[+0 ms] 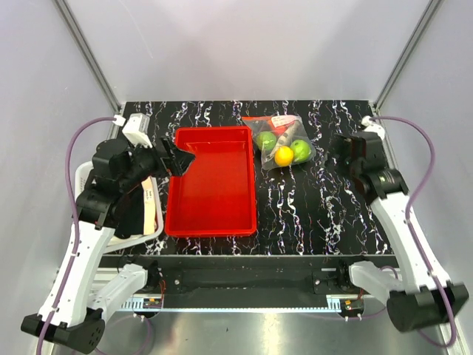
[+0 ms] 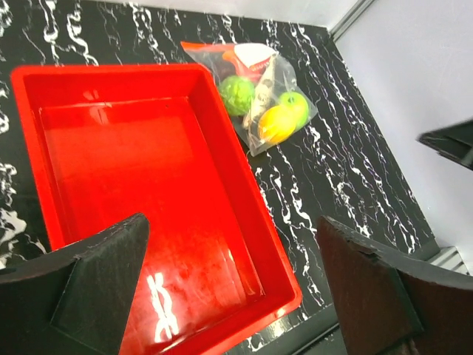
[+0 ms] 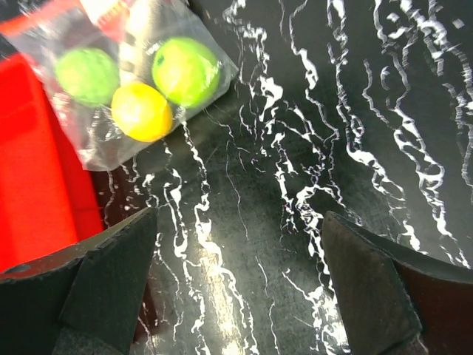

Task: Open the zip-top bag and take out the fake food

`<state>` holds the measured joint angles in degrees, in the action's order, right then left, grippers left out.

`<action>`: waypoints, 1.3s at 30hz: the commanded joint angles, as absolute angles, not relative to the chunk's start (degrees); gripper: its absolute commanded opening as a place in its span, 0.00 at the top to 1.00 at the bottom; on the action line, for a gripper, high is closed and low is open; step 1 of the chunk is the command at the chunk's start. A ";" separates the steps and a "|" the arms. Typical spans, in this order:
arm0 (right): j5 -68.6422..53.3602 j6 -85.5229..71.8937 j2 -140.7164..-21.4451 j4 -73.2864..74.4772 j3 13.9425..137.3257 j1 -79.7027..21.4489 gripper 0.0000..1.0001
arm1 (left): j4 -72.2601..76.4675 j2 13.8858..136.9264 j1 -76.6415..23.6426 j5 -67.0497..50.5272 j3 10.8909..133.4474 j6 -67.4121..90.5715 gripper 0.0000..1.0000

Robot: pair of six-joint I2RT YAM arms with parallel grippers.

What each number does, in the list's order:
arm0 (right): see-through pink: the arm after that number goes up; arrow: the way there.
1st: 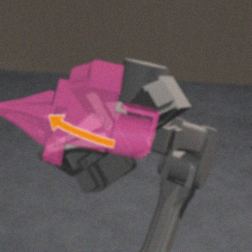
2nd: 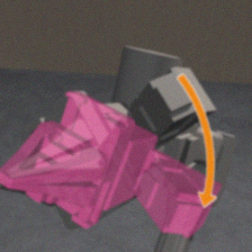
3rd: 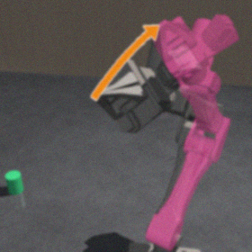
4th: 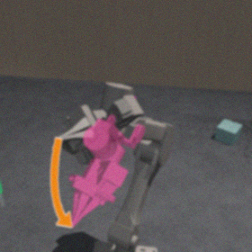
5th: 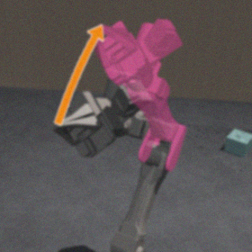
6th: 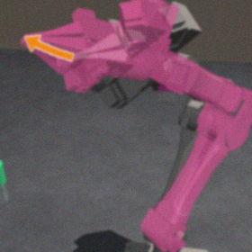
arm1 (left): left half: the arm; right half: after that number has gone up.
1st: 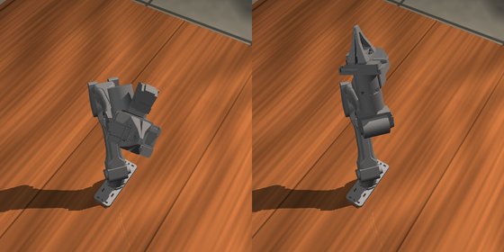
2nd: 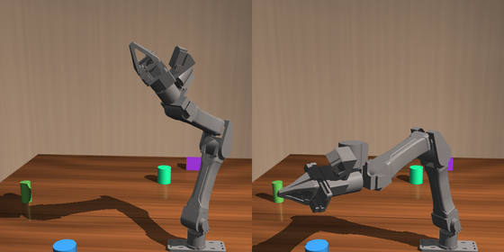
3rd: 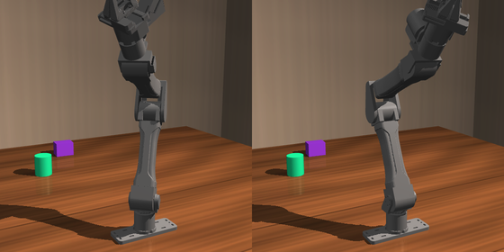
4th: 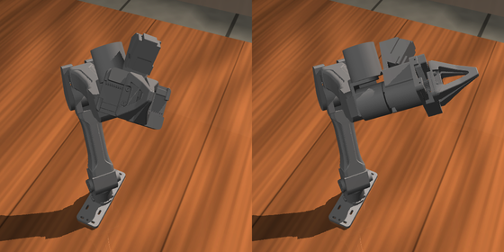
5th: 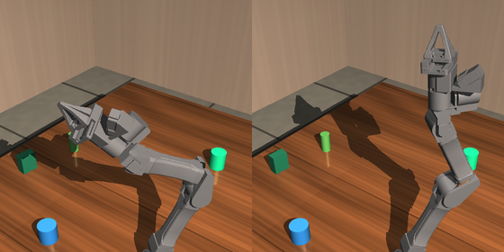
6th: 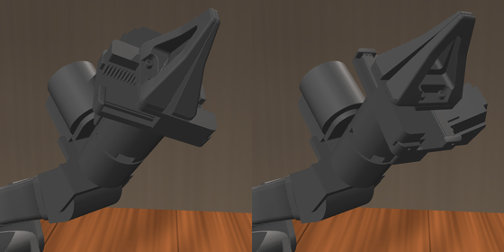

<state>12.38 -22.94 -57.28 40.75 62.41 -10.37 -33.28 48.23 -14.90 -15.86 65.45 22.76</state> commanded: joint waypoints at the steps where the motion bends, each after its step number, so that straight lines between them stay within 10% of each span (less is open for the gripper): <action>1: 8.28 -20.93 -65.72 32.55 67.32 -10.20 0.00 | -31.20 48.87 -14.77 -18.45 63.72 25.49 0.01; 16: -11.86 -18.36 -105.63 22.33 89.37 -16.43 0.10 | -27.16 56.78 -15.47 -24.17 63.19 27.33 0.01; 26: -22.05 -24.08 -113.37 15.29 93.51 -18.37 0.50 | -23.82 57.57 -16.70 -25.31 61.18 30.14 0.02; 39: -18.20 -21.45 -103.91 16.87 72.79 -9.41 0.48 | -18.81 60.64 -19.77 -26.63 61.00 32.87 0.03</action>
